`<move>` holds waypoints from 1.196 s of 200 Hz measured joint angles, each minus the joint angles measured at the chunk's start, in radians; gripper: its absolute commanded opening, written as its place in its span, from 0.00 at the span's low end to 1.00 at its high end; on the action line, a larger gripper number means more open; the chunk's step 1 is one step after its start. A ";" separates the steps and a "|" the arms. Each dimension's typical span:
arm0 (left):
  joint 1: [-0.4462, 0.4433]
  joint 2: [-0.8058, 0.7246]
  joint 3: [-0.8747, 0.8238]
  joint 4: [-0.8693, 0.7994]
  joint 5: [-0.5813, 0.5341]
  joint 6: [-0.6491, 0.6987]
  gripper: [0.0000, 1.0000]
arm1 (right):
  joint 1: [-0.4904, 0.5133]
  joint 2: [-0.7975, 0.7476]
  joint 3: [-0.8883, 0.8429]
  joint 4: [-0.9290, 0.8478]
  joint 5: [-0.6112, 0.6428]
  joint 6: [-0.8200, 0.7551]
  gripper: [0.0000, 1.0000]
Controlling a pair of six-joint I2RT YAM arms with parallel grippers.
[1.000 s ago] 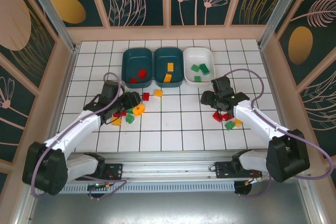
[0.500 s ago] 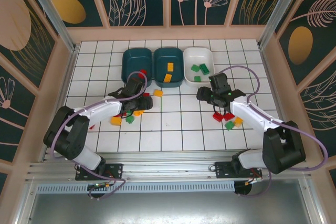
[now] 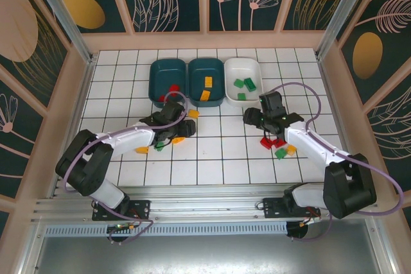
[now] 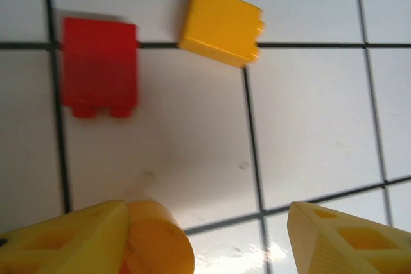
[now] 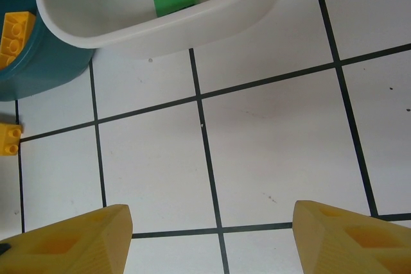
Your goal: Sort the legos into containers by color
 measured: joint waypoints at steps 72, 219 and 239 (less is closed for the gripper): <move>-0.037 -0.089 0.061 -0.110 -0.032 0.003 0.93 | 0.000 -0.007 -0.016 0.026 -0.023 0.000 0.68; -0.037 -0.034 -0.013 -0.114 0.054 0.067 0.84 | -0.003 -0.061 -0.070 0.037 -0.030 0.001 0.68; -0.037 -0.085 -0.014 -0.109 0.085 0.047 0.84 | -0.003 -0.061 -0.070 0.043 -0.030 0.002 0.69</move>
